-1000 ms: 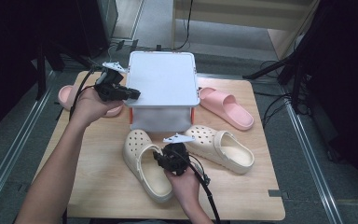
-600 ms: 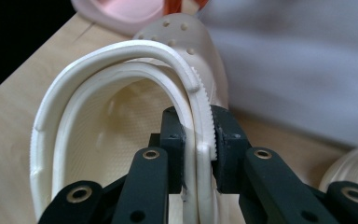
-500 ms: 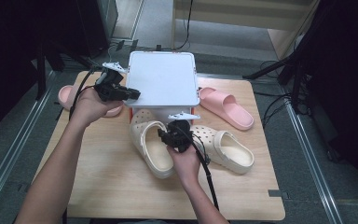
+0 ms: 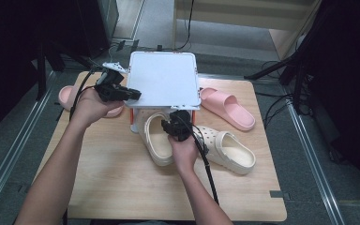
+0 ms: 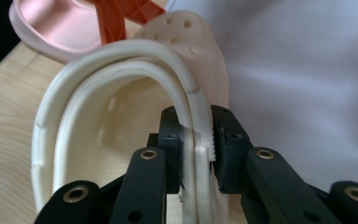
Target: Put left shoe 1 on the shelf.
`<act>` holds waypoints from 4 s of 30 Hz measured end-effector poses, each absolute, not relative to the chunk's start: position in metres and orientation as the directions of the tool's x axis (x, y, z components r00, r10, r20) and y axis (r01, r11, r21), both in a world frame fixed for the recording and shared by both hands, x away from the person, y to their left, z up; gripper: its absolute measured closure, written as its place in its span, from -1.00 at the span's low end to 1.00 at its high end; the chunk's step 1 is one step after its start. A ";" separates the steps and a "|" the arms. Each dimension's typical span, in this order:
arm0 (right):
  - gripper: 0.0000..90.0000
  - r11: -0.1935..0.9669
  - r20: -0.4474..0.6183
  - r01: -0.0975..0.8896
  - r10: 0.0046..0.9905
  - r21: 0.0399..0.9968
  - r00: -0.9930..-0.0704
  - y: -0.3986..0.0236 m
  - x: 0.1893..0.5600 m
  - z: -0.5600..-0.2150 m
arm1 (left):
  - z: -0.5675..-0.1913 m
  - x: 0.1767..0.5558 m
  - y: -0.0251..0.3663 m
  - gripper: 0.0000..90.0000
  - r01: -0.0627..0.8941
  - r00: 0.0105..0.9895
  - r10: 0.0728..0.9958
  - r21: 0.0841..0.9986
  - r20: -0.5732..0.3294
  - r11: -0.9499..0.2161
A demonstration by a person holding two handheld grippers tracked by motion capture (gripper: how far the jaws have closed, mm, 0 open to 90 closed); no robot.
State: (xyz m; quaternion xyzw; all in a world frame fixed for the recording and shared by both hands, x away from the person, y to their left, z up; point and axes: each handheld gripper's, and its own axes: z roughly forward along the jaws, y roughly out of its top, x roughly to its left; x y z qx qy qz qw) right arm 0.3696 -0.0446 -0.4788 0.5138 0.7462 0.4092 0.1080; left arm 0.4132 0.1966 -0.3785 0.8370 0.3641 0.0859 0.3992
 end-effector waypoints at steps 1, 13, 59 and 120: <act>0.69 0.142 0.258 0.680 0.854 0.719 -0.451 -0.044 0.370 -0.480 | -0.378 0.413 0.197 0.83 0.541 0.721 0.677 0.731 -0.147 -0.417; 0.41 0.180 0.240 0.656 0.834 0.733 -0.497 -0.047 0.360 -0.479 | -0.379 0.414 0.197 0.83 0.539 0.719 0.679 0.735 -0.148 -0.411; 1.00 0.424 0.199 0.606 0.686 0.672 -0.700 -0.089 0.257 -0.511 | -0.380 0.414 0.198 0.86 0.542 0.715 0.683 0.736 -0.149 -0.406; 0.86 0.409 0.238 0.552 0.604 0.726 -0.760 0.004 0.353 -0.497 | -0.381 0.414 0.202 0.73 0.568 0.714 0.664 0.739 -0.223 -0.362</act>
